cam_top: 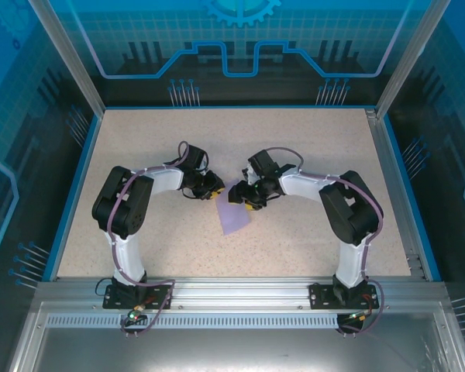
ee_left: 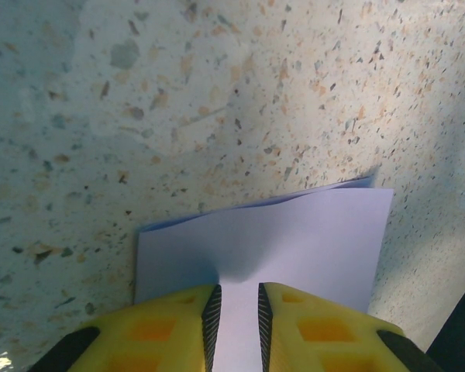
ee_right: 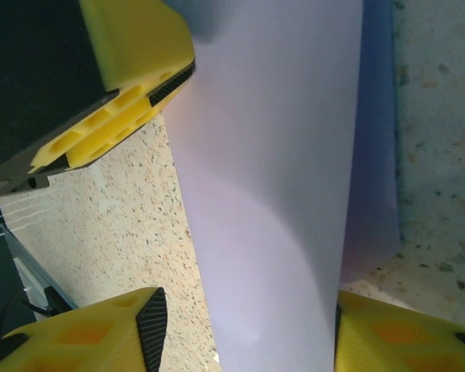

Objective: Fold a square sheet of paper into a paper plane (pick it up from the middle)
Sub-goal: Third fold the triangle at the center of the table.

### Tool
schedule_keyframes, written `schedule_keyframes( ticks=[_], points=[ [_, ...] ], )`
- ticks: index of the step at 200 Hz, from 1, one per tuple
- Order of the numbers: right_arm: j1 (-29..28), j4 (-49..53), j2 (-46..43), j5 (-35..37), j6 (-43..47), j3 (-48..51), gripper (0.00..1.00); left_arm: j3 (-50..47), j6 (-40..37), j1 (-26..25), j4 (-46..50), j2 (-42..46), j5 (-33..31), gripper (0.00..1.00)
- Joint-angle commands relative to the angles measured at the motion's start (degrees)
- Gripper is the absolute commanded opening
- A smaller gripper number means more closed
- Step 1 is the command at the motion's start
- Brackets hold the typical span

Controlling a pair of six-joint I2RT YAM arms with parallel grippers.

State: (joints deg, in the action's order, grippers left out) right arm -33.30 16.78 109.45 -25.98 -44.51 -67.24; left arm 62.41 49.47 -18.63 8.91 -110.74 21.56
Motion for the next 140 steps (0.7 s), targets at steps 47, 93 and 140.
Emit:
schedule_keyframes(
  ticks=[47,93,140],
  points=[
    [3.6,1.7,3.8,-6.3,5.4,-0.5,0.19,-2.2,-2.0,-0.3,0.6,0.8,2.7,0.28],
    [5.1,-5.7,2.2,-8.5,0.0,4.0,0.05,-2.7,-3.2,-1.0,0.3,7.3,2.1,0.39],
    [4.9,-21.2,-3.6,-3.6,-16.2,15.0,0.05,-5.0,-4.5,-3.7,0.5,13.7,1.2,0.45]
  ],
)
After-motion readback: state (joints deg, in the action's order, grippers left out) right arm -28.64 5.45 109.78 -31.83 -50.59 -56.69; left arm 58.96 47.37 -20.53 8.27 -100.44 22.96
